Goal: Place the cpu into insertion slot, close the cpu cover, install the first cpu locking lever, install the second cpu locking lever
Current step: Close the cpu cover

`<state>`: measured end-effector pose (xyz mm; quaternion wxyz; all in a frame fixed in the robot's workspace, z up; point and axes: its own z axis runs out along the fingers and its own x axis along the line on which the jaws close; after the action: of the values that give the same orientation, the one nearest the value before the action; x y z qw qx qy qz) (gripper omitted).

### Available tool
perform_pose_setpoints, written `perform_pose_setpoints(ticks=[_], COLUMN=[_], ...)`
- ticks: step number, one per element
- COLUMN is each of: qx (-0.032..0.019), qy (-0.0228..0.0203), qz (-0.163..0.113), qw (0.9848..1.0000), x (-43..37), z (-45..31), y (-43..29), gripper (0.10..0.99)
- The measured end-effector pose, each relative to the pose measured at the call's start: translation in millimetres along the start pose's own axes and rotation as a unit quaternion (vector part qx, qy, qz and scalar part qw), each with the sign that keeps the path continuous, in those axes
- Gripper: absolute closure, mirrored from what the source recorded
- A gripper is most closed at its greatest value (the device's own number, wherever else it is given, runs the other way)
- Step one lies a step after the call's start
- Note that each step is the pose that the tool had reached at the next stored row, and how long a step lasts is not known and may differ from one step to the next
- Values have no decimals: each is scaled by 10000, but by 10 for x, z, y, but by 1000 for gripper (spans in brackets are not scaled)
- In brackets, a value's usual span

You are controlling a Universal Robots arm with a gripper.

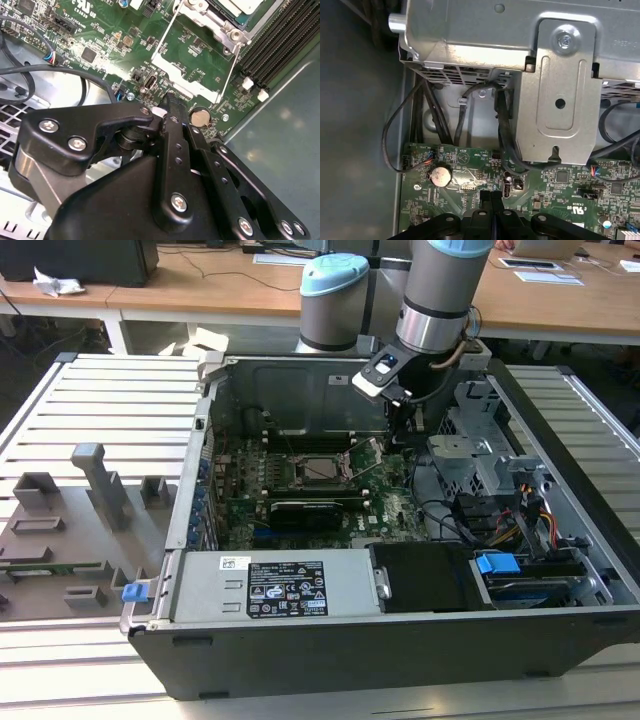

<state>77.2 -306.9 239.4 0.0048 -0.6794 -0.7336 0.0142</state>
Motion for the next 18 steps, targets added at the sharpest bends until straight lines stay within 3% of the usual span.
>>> perform_pose_setpoints(ticks=[13, 18], qx=[-6, -7], qy=[0, -1], qz=[0, 0], qw=[10000, 10000], x=[9, 17], z=[27, 30], y=[-107, -214], gripper=[980, 980])
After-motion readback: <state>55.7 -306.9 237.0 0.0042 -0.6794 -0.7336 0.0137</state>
